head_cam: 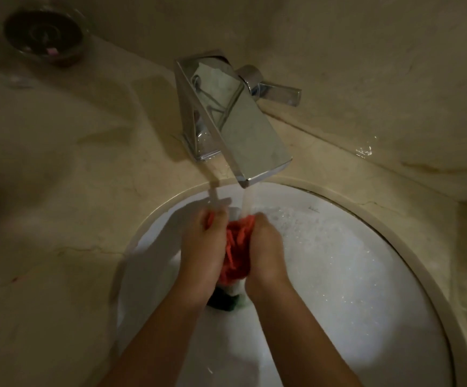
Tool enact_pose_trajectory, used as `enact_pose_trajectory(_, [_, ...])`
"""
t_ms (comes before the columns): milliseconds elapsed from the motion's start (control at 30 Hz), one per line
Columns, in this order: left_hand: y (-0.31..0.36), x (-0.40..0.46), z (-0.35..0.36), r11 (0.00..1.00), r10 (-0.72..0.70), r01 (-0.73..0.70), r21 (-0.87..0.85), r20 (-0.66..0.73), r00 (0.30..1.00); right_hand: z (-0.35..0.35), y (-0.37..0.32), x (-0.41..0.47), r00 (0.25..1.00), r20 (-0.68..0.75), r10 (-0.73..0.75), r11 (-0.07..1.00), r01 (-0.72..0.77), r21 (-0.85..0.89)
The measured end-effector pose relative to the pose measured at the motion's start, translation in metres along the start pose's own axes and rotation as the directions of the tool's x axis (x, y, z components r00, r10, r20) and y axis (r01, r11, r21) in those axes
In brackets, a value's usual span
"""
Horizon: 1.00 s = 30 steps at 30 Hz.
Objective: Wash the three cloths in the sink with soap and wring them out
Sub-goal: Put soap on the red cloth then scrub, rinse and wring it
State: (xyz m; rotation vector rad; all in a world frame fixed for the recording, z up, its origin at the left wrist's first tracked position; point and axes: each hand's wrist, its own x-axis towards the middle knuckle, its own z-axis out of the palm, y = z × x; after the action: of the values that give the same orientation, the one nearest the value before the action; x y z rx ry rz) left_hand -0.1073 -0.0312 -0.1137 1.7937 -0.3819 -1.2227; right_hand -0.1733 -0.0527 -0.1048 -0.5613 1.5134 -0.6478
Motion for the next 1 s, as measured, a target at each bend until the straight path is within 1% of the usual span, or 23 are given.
enact_pose_trajectory(33, [0.002, 0.001, -0.004, 0.998, -0.028, 0.026, 0.051, 0.045, 0.999, -0.006, -0.004, -0.001, 0.999, -0.031, -0.024, 1.0, 0.024, 0.004])
enact_pose_trajectory(67, [0.003, -0.001, -0.009, 0.997, -0.066, 0.061, 0.05, 0.113, 0.991, -0.012, -0.008, -0.004, 0.996, -0.064, -0.054, 0.998, 0.056, 0.017])
enact_pose_trajectory(100, [0.005, -0.004, -0.014, 0.994, -0.106, 0.107, 0.009, 0.211, 0.972, -0.017, -0.012, -0.007, 0.993, -0.085, -0.079, 0.996, 0.082, 0.031])
enact_pose_trajectory(167, [0.009, -0.01, -0.02, 0.956, -0.18, 0.256, -0.142, 0.403, 0.897, -0.024, -0.017, -0.015, 0.984, -0.048, -0.169, 0.985, 0.171, 0.022])
enact_pose_trajectory(200, [0.008, -0.011, -0.021, 0.927, -0.19, 0.309, -0.215, 0.44, 0.877, -0.027, -0.016, -0.017, 0.975, 0.002, -0.224, 0.975, 0.224, -0.01])
enact_pose_trajectory(233, [0.008, -0.01, -0.021, 0.896, -0.188, 0.34, -0.285, 0.449, 0.874, -0.03, -0.015, -0.019, 0.961, 0.056, -0.269, 0.962, 0.271, -0.041])
enact_pose_trajectory(333, [0.005, -0.002, -0.019, 0.805, -0.18, 0.374, -0.462, 0.41, 0.894, -0.037, -0.015, -0.017, 0.901, 0.273, -0.336, 0.928, 0.366, -0.065])
enact_pose_trajectory(367, [0.005, 0.0, -0.017, 0.791, -0.167, 0.363, -0.492, 0.398, 0.902, -0.037, -0.015, -0.015, 0.883, 0.312, -0.351, 0.921, 0.385, -0.052])
enact_pose_trajectory(400, [0.004, 0.001, -0.016, 0.786, -0.141, 0.342, -0.515, 0.388, 0.911, -0.036, -0.013, -0.011, 0.878, 0.304, -0.371, 0.919, 0.395, -0.018])
enact_pose_trajectory(467, [0.002, -0.002, -0.011, 0.807, -0.073, 0.272, -0.524, 0.368, 0.927, -0.028, -0.006, -0.002, 0.905, 0.161, -0.393, 0.919, 0.393, 0.029])
enact_pose_trajectory(500, [0.002, -0.006, -0.007, 0.836, -0.04, 0.22, -0.503, 0.343, 0.938, -0.023, -0.001, 0.001, 0.916, 0.09, -0.391, 0.92, 0.391, 0.015])
enact_pose_trajectory(533, [0.002, -0.009, -0.004, 0.865, -0.005, 0.162, -0.476, 0.315, 0.949, -0.018, 0.002, 0.001, 0.926, 0.056, -0.373, 0.928, 0.374, -0.002])
enact_pose_trajectory(600, [0.001, -0.016, 0.001, 0.915, 0.072, 0.032, -0.402, 0.242, 0.968, -0.011, 0.008, -0.001, 0.964, 0.075, -0.256, 0.967, 0.254, 0.024])
enact_pose_trajectory(667, [-0.004, -0.018, 0.003, 0.957, 0.208, -0.167, -0.238, 0.158, 0.965, -0.009, 0.01, -0.004, 0.979, 0.135, -0.152, 0.988, 0.149, 0.033])
enact_pose_trajectory(733, [-0.009, -0.016, 0.006, 0.956, 0.293, -0.294, 0.0, 0.05, 0.955, -0.004, 0.012, -0.005, 0.977, 0.159, -0.141, 0.99, 0.138, 0.026])
enact_pose_trajectory(767, [-0.011, -0.014, 0.007, 0.948, 0.305, -0.302, 0.097, -0.021, 0.952, -0.001, 0.012, -0.004, 0.977, 0.153, -0.148, 0.989, 0.146, 0.023])
enact_pose_trajectory(833, [-0.006, -0.012, 0.01, 0.949, 0.293, -0.273, 0.161, -0.117, 0.949, 0.003, 0.013, 0.002, 0.974, 0.138, -0.18, 0.981, 0.188, -0.052])
enact_pose_trajectory(900, [-0.001, -0.009, 0.01, 0.952, 0.268, -0.242, 0.189, -0.132, 0.954, 0.005, 0.01, 0.007, 0.963, 0.173, -0.205, 0.95, 0.238, -0.2])
enact_pose_trajectory(933, [0.002, -0.006, 0.007, 0.964, 0.228, -0.205, 0.168, -0.131, 0.965, 0.005, 0.008, 0.007, 0.96, 0.196, -0.198, 0.94, 0.243, -0.239])
enact_pose_trajectory(967, [0.0, -0.001, 0.007, 0.984, 0.158, -0.146, 0.098, -0.125, 0.98, 0.006, 0.006, 0.006, 0.962, 0.203, -0.183, 0.938, 0.232, -0.258])
enact_pose_trajectory(1000, [0.0, 0.002, 0.006, 0.997, 0.053, -0.058, -0.046, -0.093, 0.994, 0.006, 0.003, 0.005, 0.967, 0.193, -0.166, 0.934, 0.217, -0.284])
